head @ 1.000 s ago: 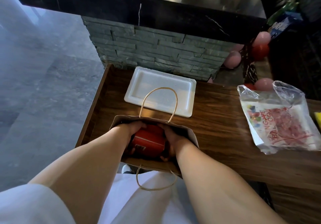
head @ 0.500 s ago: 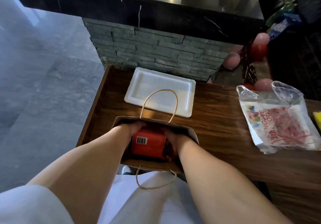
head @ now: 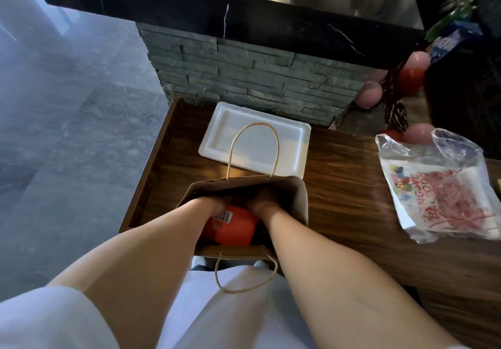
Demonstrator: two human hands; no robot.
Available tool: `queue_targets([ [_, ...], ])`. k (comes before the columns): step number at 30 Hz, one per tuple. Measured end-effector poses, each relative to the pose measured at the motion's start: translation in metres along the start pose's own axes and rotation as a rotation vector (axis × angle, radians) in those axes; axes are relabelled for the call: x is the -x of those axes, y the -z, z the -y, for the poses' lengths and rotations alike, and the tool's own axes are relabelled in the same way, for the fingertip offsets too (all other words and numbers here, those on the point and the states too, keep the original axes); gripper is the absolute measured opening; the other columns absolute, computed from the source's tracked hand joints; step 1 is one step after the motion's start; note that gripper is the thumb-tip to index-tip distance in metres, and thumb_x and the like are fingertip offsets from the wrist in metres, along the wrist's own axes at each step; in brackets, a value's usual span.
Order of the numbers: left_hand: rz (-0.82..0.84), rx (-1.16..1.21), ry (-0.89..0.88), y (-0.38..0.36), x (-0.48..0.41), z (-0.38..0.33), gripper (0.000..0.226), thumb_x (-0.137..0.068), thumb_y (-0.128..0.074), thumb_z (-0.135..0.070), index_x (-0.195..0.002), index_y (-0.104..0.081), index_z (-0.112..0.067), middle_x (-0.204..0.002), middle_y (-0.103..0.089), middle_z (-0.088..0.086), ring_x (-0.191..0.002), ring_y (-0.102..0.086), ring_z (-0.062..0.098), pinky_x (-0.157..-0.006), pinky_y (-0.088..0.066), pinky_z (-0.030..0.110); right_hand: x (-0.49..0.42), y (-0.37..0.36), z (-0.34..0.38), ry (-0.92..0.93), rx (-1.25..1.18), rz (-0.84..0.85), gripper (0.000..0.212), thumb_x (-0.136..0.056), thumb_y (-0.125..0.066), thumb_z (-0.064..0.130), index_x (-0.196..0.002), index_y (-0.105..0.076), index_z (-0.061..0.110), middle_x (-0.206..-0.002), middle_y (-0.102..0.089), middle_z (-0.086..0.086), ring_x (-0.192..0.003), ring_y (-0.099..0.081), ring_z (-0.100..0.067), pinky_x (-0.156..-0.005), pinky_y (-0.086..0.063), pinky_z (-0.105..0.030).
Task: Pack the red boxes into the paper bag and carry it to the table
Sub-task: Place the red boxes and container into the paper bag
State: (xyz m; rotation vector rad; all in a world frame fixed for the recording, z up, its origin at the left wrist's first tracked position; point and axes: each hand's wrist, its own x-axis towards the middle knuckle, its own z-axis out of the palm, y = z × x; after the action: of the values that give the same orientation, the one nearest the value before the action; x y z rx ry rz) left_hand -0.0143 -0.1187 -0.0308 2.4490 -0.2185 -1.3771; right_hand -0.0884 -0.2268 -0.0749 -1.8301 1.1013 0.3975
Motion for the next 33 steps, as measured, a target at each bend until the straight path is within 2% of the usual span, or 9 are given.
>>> queue_targets([
  [4,0.065,0.125,0.028,0.001,0.000,0.007,0.065,-0.090,-0.053,-0.056,-0.144,-0.042,-0.021,-0.141,-0.051,0.012,-0.129,-0.050,0.028,-0.111,-0.039,0.041,-0.011,0.002,0.010,0.010,0.055,0.118,0.037,-0.084,-0.068,0.035,-0.118,-0.059,0.021,-0.117,-0.062,-0.010,-0.110,-0.058,-0.025,-0.095,-0.047,-0.031],
  [7,0.103,0.352,0.101,0.006,-0.002,0.008,0.052,-0.089,-0.065,-0.037,-0.135,-0.052,-0.015,-0.126,-0.063,0.014,-0.109,-0.062,0.027,-0.099,-0.048,0.041,-0.010,0.007,0.020,0.019,0.171,0.267,0.039,-0.098,-0.051,0.019,-0.136,-0.047,0.011,-0.137,-0.050,-0.014,-0.128,-0.046,-0.024,-0.090,-0.038,-0.010],
  [11,0.168,0.505,0.186,0.012,-0.005,0.008,0.025,-0.092,-0.059,-0.016,-0.116,-0.061,-0.010,-0.094,-0.070,0.015,-0.083,-0.068,0.030,-0.095,-0.052,0.046,-0.001,0.017,0.025,0.037,0.261,0.300,0.043,-0.096,-0.050,0.011,-0.138,-0.045,0.003,-0.142,-0.047,-0.016,-0.131,-0.043,-0.030,-0.107,-0.033,-0.034],
  [15,0.178,0.543,0.232,0.013,-0.008,0.009,0.008,-0.092,-0.054,-0.010,-0.096,-0.061,-0.009,-0.077,-0.071,0.014,-0.069,-0.066,0.029,-0.084,-0.056,0.047,0.000,0.018,0.024,0.039,0.306,0.272,0.045,-0.091,-0.055,0.007,-0.135,-0.048,0.002,-0.139,-0.050,-0.019,-0.128,-0.046,-0.034,-0.106,-0.038,-0.039],
  [17,0.196,0.563,0.240,0.012,-0.009,0.008,0.011,-0.092,-0.054,-0.013,-0.098,-0.061,-0.006,-0.069,-0.073,0.014,-0.070,-0.068,0.030,-0.077,-0.057,0.045,-0.002,0.011,0.021,0.048,0.250,0.217,0.048,-0.091,-0.058,0.014,-0.138,-0.047,0.010,-0.137,-0.051,-0.018,-0.125,-0.048,-0.035,-0.106,-0.038,-0.042],
  [21,0.142,0.336,0.172,0.013,-0.010,0.002,0.037,-0.099,-0.047,-0.024,-0.131,-0.054,-0.008,-0.121,-0.066,0.019,-0.109,-0.065,0.034,-0.098,-0.051,0.046,-0.002,0.007,0.014,0.099,0.298,0.198,0.056,-0.087,-0.062,0.025,-0.140,-0.043,0.022,-0.135,-0.051,-0.015,-0.122,-0.049,-0.034,-0.105,-0.040,-0.044],
  [25,-0.021,-0.108,0.030,0.010,-0.009,0.008,0.040,-0.100,-0.042,-0.024,-0.137,-0.051,-0.012,-0.136,-0.057,0.013,-0.123,-0.055,0.027,-0.106,-0.044,0.036,0.000,0.004,0.006,0.249,0.416,0.045,0.056,-0.082,-0.062,0.029,-0.135,-0.047,0.022,-0.137,-0.051,-0.012,-0.127,-0.047,-0.031,-0.108,-0.037,-0.042],
  [29,0.007,0.084,0.012,0.006,-0.010,0.009,0.041,-0.099,-0.047,-0.027,-0.136,-0.053,-0.011,-0.137,-0.057,0.013,-0.127,-0.053,0.030,-0.108,-0.042,0.039,0.004,0.004,0.002,0.241,0.405,0.011,0.058,-0.074,-0.052,0.046,-0.128,-0.055,0.026,-0.132,-0.057,-0.009,-0.122,-0.052,-0.029,-0.105,-0.041,-0.042],
  [33,0.111,0.286,0.073,0.009,-0.014,0.002,0.043,-0.092,-0.058,-0.010,-0.134,-0.053,0.001,-0.131,-0.060,0.023,-0.119,-0.059,0.036,-0.102,-0.048,0.044,0.003,0.006,0.002,0.115,0.249,0.041,0.074,-0.052,-0.037,0.065,-0.115,-0.063,0.035,-0.120,-0.066,-0.001,-0.109,-0.060,-0.023,-0.094,-0.046,-0.036],
])
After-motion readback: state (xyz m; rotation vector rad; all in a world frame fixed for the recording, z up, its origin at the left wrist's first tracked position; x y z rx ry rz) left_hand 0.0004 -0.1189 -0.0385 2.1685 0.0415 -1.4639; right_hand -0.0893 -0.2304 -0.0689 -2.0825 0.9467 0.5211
